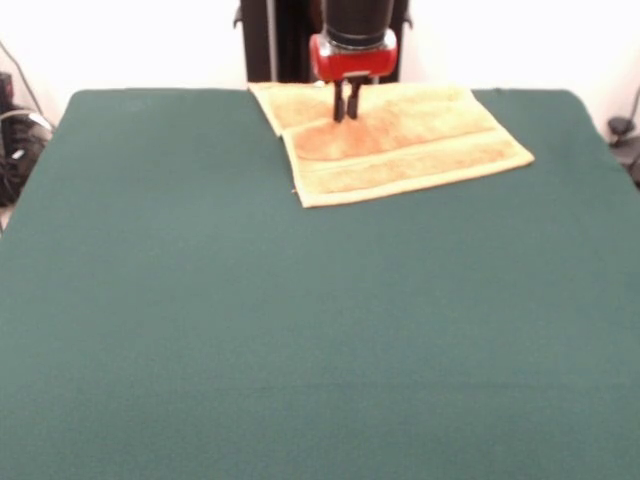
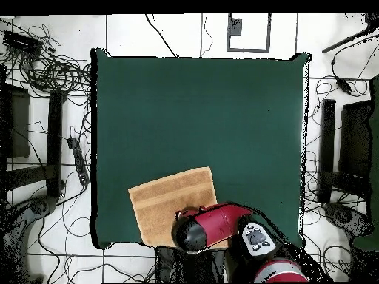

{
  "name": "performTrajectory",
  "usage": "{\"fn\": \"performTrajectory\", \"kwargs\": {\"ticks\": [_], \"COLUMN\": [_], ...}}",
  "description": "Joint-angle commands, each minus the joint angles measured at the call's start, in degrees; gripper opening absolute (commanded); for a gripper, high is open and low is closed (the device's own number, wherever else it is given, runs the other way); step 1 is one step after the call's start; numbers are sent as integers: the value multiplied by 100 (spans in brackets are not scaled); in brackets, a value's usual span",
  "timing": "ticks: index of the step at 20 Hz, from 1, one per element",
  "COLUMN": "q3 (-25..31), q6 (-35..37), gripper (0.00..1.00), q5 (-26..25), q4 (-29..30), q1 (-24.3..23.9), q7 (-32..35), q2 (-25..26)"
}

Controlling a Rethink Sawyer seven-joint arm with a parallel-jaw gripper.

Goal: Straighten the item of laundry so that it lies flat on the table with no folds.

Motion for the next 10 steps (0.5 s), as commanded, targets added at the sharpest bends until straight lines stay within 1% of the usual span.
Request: {"fn": "performTrajectory", "kwargs": {"ticks": [1, 6, 10], "q3": [824, 817, 913], "q6": [369, 350, 486], "gripper": [0, 0, 0], "q5": [-121, -163, -182], "q4": [-804, -747, -736], "q1": [-15, 6, -87], "q7": [-363, -312, -410], "q2": [70, -44, -123]}}
